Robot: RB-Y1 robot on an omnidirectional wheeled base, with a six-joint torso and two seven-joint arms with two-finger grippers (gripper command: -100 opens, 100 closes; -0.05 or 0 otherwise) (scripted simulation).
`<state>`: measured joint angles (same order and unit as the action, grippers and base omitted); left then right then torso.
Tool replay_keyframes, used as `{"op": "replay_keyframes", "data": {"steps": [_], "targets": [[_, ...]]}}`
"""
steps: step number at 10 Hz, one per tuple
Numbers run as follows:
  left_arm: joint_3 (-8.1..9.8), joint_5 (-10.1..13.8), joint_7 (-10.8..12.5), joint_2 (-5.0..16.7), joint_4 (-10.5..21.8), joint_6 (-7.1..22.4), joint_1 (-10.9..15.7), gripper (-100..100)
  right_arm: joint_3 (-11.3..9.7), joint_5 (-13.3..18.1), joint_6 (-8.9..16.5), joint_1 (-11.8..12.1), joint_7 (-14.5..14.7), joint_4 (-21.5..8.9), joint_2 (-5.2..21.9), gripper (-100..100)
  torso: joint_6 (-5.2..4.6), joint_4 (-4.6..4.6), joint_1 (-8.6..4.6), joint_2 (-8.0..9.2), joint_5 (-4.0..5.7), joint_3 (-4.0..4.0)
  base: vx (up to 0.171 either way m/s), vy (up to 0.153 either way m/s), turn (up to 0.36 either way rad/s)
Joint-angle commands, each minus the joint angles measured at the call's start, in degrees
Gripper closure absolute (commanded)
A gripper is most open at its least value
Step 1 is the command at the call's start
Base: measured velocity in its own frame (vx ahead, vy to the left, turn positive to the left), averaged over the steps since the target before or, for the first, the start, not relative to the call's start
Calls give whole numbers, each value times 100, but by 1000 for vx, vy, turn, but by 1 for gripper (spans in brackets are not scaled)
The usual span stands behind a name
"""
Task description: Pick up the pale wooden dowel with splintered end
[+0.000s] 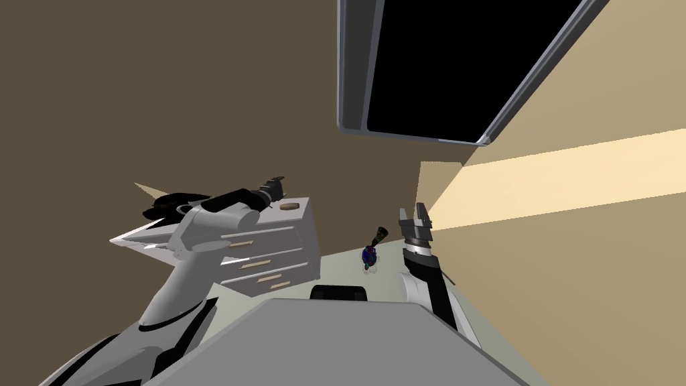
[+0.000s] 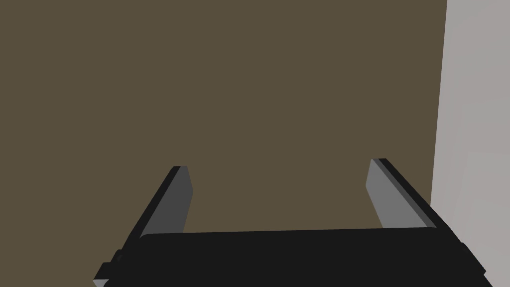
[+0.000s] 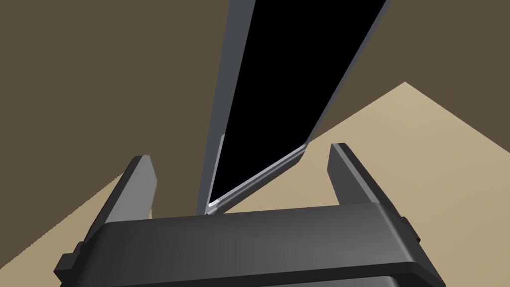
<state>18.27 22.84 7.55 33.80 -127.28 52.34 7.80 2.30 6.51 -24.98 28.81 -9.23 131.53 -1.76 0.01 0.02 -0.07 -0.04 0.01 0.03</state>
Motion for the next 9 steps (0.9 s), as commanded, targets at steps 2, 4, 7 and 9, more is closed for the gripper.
{"op": "replay_keyframes", "data": {"steps": [2, 4, 7, 9], "targets": [[39, 67, 22, 52, -1, 435, 77, -100, 0, 0, 0, 0, 0, 0, 0, 0, 1, 1, 0, 0, -1, 0, 11, -11, -9], [123, 215, 58, 172, 11, 774, 241, -100, 0, 0, 0, 0, 0, 0, 0, 0, 1, 0, 2, 1, -1, -1, 13, -13, -25], [201, 356, 93, 284, 22, 1236, 393, -100, 0, 0, 0, 0, 0, 0, 0, 0, 0, 1, 1, -1, -1, 1, 15, -12, -18], [274, 489, 128, 387, 32, 1552, 531, -100, 0, 0, 0, 0, 0, 0, 0, 0, 2, 1, 4, 2, -2, -1, 10, -10, -11]]}}
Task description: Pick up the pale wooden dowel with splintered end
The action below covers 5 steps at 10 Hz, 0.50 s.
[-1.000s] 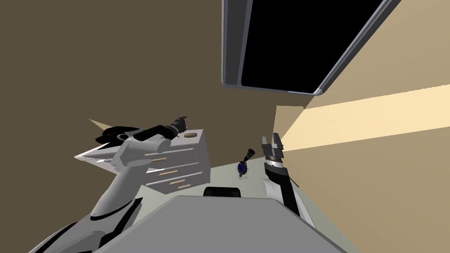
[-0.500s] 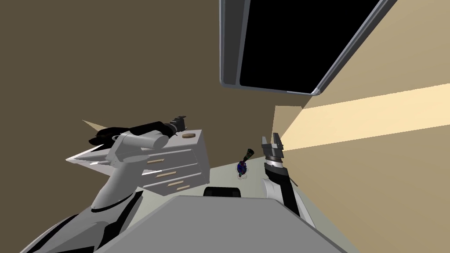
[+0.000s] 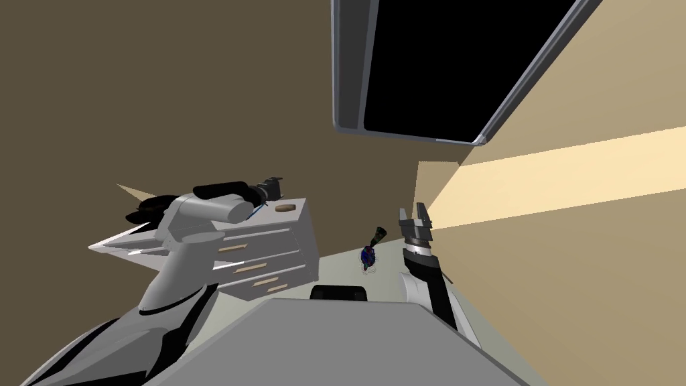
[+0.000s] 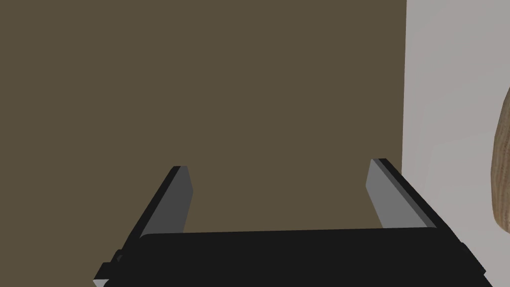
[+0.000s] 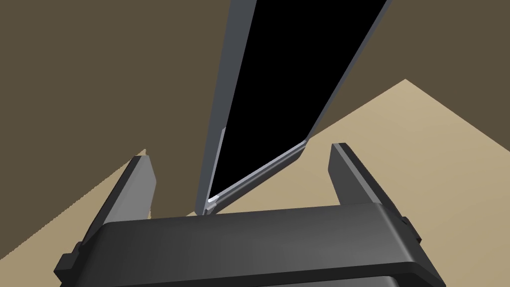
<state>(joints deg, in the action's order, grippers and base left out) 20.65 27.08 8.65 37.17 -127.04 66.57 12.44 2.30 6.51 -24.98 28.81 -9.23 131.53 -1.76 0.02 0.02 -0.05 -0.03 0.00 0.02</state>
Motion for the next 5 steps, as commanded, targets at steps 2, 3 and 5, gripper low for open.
{"op": "replay_keyframes", "data": {"steps": [2, 3, 5], "targets": [[36, 66, 18, 50, 8, 386, 67, -100, 0, 0, 0, 0, 0, 0, 0, 0, 1, 0, -1, 0, 0, 0, 9, -11, -8], [104, 189, 51, 144, 18, 584, 193, -100, 0, 0, 0, 0, 0, 0, 0, 0, 1, 0, 2, 2, -1, -1, 8, -15, -20], [104, 189, 51, 144, 18, 819, 193, -100, 0, 0, 0, 0, 0, 0, 0, 0, 1, 0, 0, 2, 0, -1, 7, -10, -8]]}}
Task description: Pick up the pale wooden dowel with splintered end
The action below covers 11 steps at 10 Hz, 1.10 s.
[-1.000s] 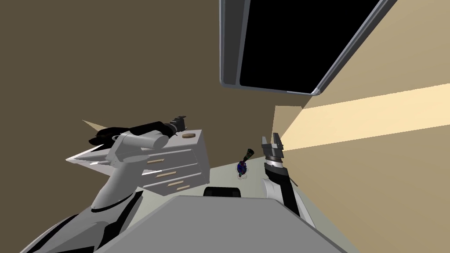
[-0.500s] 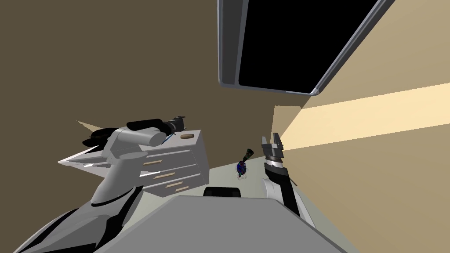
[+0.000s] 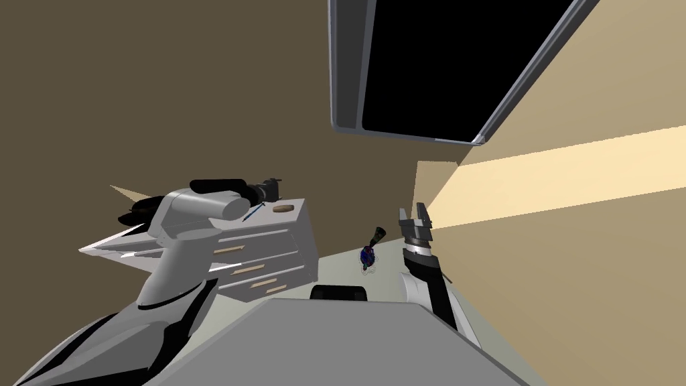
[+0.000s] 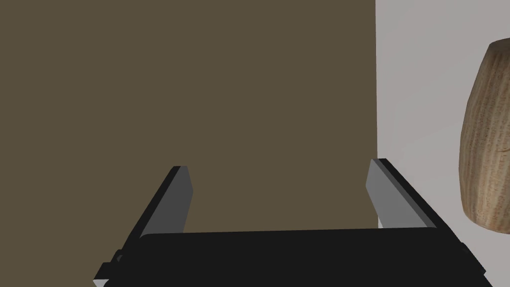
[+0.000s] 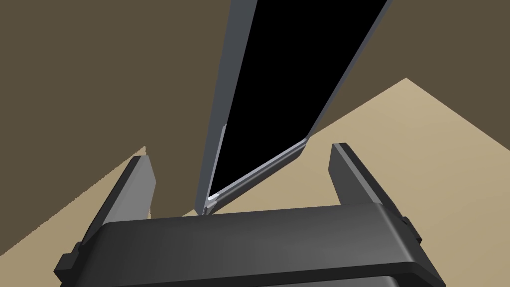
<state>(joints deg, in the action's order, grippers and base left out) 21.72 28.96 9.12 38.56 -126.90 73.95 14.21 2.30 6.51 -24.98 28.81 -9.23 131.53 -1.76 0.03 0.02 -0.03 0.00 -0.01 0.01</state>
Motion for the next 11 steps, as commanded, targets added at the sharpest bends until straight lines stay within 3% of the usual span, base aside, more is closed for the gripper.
{"op": "replay_keyframes", "data": {"steps": [1, 3, 11], "targets": [[61, 113, 37, 90, 16, 286, 129, -100, 0, 0, 0, 0, 0, 0, 0, 0, 0, 0, 0, 0, 0, 0, 6, -13, -21], [61, 113, 37, 90, 16, 499, 129, -100, 0, 0, 0, 0, 0, 0, 0, 0, 0, 0, -2, 0, 1, 0, 4, -11, -6], [255, 447, 162, 321, 94, 1814, 431, -100, 0, 0, 0, 0, 0, 0, 0, 0, 0, 0, -2, 0, 0, 0, 7, -14, -14]]}}
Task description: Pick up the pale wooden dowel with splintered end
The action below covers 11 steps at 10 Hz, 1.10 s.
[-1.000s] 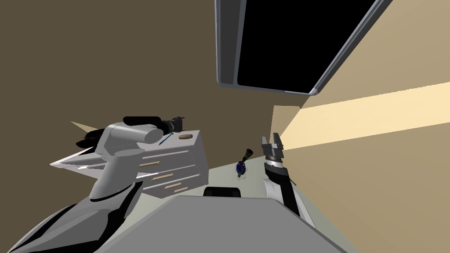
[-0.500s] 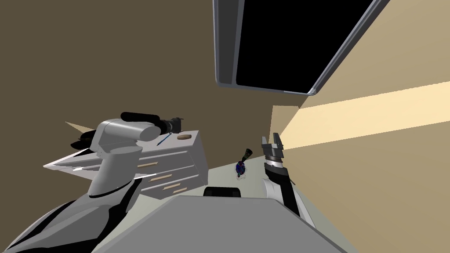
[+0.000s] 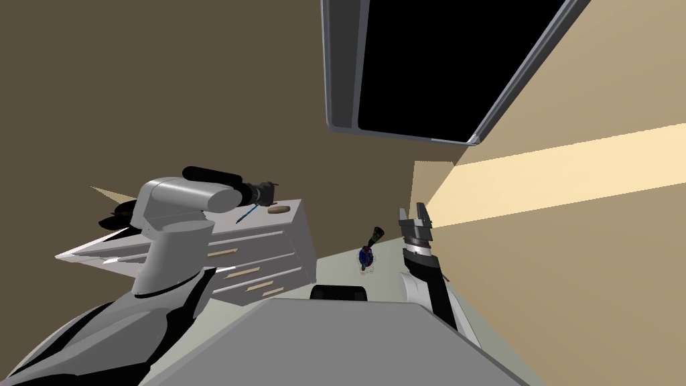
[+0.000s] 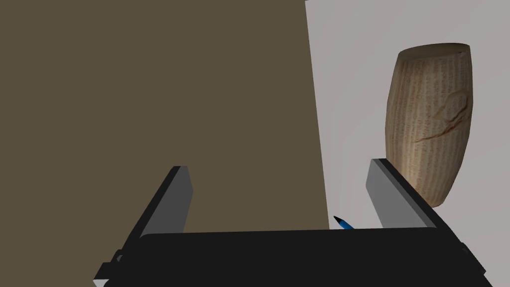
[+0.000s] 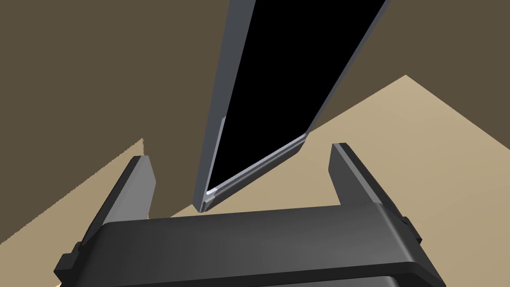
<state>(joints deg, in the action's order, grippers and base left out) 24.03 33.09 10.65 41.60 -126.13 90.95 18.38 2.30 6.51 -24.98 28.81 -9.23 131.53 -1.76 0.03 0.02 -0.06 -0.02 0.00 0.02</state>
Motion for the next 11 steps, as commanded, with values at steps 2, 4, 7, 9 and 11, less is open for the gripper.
{"op": "replay_keyframes", "data": {"steps": [2, 4, 7, 9, 11], "targets": [[55, 88, 38, 48, 45, 438, 51, -100, 0, 0, 0, 0, 0, 0, 0, 0, 1, 0, 1, 0, -1, 0, 15, -15, -19], [55, 88, 38, 48, 45, 644, 51, -100, 0, 0, 0, 0, 0, 0, 0, 0, 1, 1, 2, -2, 0, 1, 12, -7, -3], [95, 167, 91, 76, 105, 1168, 80, -100, 0, 0, 0, 0, 0, 0, 0, 0, 1, 1, 4, -2, -1, 1, 21, -6, -21], [104, 193, 114, 75, 137, 1459, 76, -100, 0, 0, 0, 0, 0, 0, 0, 0, 1, 2, 4, -6, -1, 4, 32, -7, -23], [106, 212, 133, 65, 170, 1766, 61, -100, 0, 0, 0, 0, 0, 0, 0, 0, 0, 2, 4, -8, -1, 5, 36, -3, -22]]}}
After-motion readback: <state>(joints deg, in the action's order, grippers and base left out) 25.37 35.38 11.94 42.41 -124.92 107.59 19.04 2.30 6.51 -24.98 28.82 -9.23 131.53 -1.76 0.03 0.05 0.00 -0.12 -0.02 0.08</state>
